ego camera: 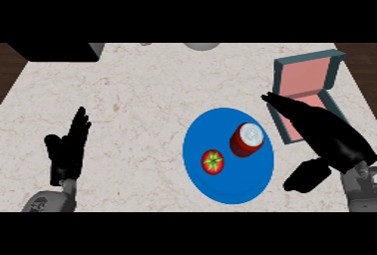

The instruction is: Pick the can from the plate and place it in the cardboard box

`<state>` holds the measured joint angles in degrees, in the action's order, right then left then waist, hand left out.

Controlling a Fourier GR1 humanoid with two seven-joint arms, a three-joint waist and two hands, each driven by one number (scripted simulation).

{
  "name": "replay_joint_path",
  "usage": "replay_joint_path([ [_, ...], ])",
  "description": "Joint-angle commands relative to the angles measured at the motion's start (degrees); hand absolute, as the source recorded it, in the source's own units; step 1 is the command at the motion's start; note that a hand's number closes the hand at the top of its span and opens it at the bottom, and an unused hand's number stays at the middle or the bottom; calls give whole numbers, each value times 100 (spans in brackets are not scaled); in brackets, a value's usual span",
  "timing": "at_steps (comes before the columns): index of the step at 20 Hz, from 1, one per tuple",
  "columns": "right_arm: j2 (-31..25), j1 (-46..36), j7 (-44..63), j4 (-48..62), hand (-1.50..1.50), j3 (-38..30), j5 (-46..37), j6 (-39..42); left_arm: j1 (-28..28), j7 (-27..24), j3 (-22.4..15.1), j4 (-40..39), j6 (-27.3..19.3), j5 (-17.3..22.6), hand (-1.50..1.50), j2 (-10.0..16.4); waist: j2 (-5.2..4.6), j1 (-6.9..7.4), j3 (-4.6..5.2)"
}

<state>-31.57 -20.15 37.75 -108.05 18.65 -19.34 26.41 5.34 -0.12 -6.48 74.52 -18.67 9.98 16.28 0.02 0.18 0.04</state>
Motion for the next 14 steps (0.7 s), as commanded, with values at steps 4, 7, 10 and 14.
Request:
replay_joint_path([
  [4,877,173,234,158,-150,373,-673,58,72,-204,348,-339,437,-31,0,57,-2,-5,-3],
  [7,1143,-332,779,213,-150,50,-571,547,296,74,153,-278,63,-369,0,-325,-1,-12,-2],
  [10,1415,-344,1127,130,-150,258,-909,667,-56,-135,226,-204,226,-380,0,-300,2,-1,-2],
  [14,1500,-105,588,485,-150,51,-1243,718,-72,-13,362,38,261,-469,0,-352,0,-2,-4],
])
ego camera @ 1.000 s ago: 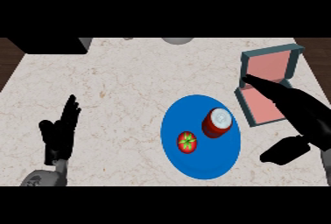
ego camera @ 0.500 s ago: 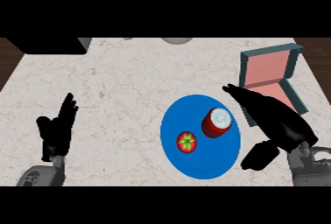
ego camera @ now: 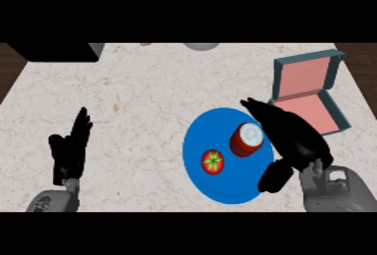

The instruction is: Pick the can from the plate and place it in the cardboard box

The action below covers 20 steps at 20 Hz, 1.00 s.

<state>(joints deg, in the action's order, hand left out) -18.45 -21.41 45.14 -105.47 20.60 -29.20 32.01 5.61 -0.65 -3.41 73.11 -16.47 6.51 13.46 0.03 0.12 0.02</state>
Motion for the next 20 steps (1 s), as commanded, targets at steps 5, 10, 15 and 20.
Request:
replay_joint_path([
  [5,225,452,-513,359,-150,-15,-764,-218,270,153,240,-90,235,-113,0,-12,-5,-20,-2],
  [10,509,186,-171,385,-150,-349,-760,265,-54,69,458,104,466,-132,0,81,-1,-3,-2],
  [15,889,-119,-13,735,-150,-159,-1237,305,-351,206,380,604,384,-253,0,-123,2,14,-2],
  [20,714,79,-420,789,-150,-436,-1345,552,-87,60,417,170,339,-481,0,-311,0,-9,-1],
])
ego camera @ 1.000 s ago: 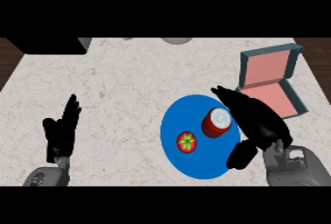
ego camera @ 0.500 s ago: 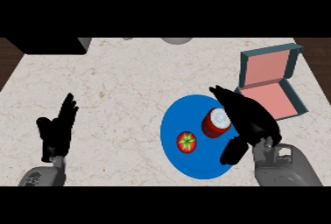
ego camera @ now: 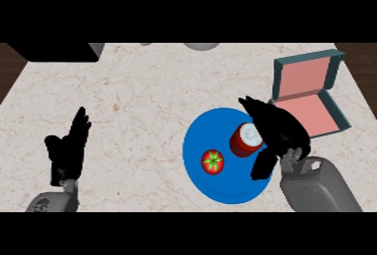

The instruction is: Pick the can from the plate and place it in the cardboard box

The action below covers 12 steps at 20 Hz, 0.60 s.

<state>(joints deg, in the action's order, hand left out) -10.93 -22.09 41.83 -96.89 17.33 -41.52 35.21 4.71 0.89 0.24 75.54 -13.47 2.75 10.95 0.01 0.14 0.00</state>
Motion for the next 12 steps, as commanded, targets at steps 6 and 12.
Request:
replay_joint_path([
  [6,59,-46,-708,807,-150,-160,-584,-174,310,328,113,30,-7,-223,0,-97,-1,-5,-1],
  [12,298,-62,-1038,1289,-150,-237,-938,-477,235,-74,390,-347,358,-80,0,-88,-4,-4,0],
])
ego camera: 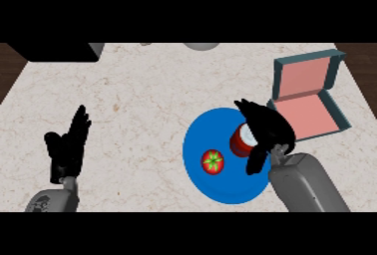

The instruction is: Pick the can from the plate and place it in the cardboard box

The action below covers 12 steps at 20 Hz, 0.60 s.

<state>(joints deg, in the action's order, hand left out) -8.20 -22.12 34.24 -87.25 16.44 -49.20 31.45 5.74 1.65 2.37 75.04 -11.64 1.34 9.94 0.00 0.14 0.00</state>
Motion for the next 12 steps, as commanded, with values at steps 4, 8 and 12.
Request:
replay_joint_path([
  [4,93,-133,-450,541,-150,-297,-237,-137,-52,-156,-82,-91,-159,-255,0,-317,0,-2,0],
  [8,53,150,-816,748,-150,-209,-469,-401,116,-11,18,-11,-35,-261,0,-201,-1,-7,0],
  [12,147,74,-915,743,-150,-344,-602,-403,173,-114,232,-250,95,-205,0,-138,0,-8,0],
])
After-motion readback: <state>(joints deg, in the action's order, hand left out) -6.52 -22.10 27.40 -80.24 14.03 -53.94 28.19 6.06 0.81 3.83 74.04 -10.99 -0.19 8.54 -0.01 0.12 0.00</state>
